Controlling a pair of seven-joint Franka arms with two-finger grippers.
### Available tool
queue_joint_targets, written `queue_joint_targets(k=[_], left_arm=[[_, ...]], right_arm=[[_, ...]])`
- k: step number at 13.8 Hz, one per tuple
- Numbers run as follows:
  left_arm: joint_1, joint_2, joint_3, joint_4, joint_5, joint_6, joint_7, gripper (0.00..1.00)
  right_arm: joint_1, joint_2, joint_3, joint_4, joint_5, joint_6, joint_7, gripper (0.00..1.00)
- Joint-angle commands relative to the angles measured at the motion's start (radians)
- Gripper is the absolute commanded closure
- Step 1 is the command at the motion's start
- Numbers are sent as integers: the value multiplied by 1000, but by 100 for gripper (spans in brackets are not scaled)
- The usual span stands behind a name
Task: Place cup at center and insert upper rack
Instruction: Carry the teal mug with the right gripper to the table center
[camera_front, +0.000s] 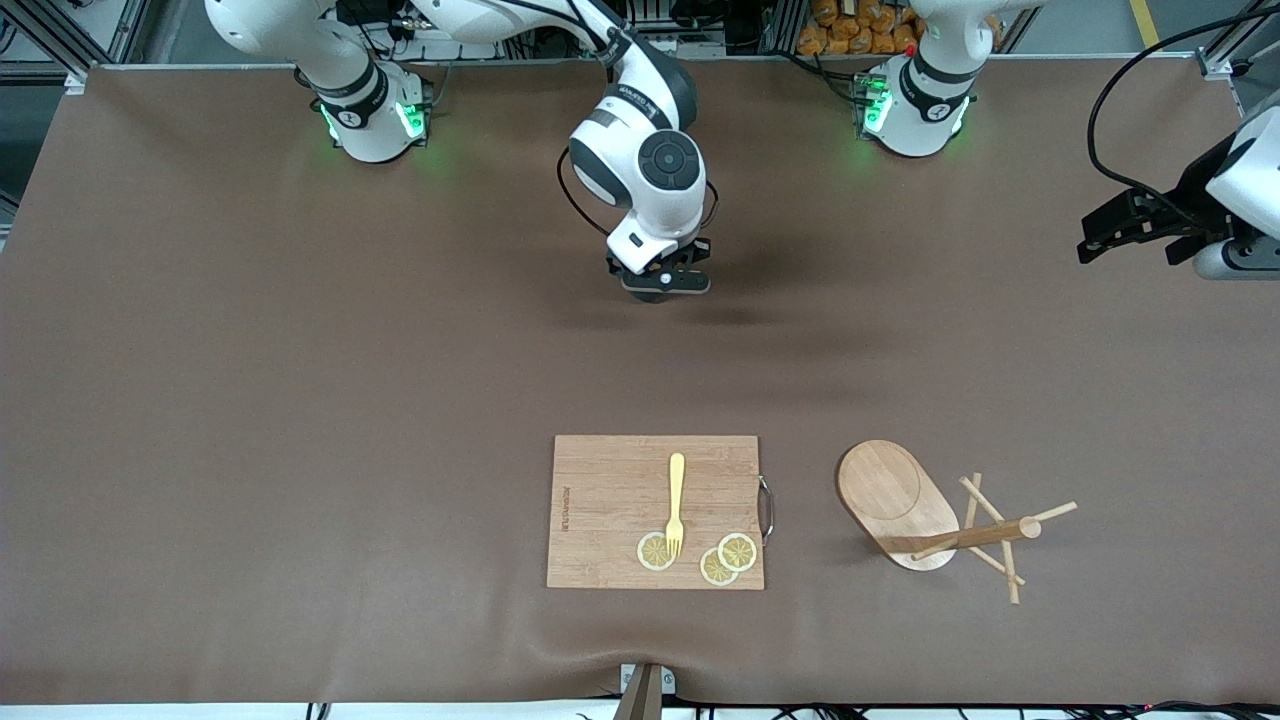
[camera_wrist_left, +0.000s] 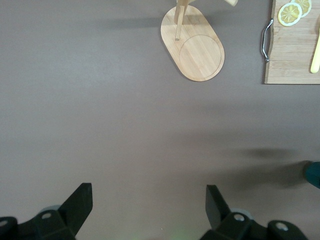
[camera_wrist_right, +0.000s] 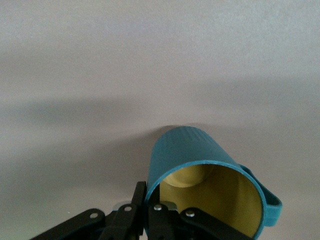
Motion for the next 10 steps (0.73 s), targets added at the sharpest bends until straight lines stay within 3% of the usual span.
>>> queue_joint_targets(k=[1, 10], left_arm=[[-1, 13, -6, 15, -3, -2, 8, 0], [-18, 20, -6, 15, -1, 14, 9, 0]], right_arm=[[20, 11, -15, 14, 19, 3, 72, 100], [23, 35, -15, 19, 32, 34, 212, 100]])
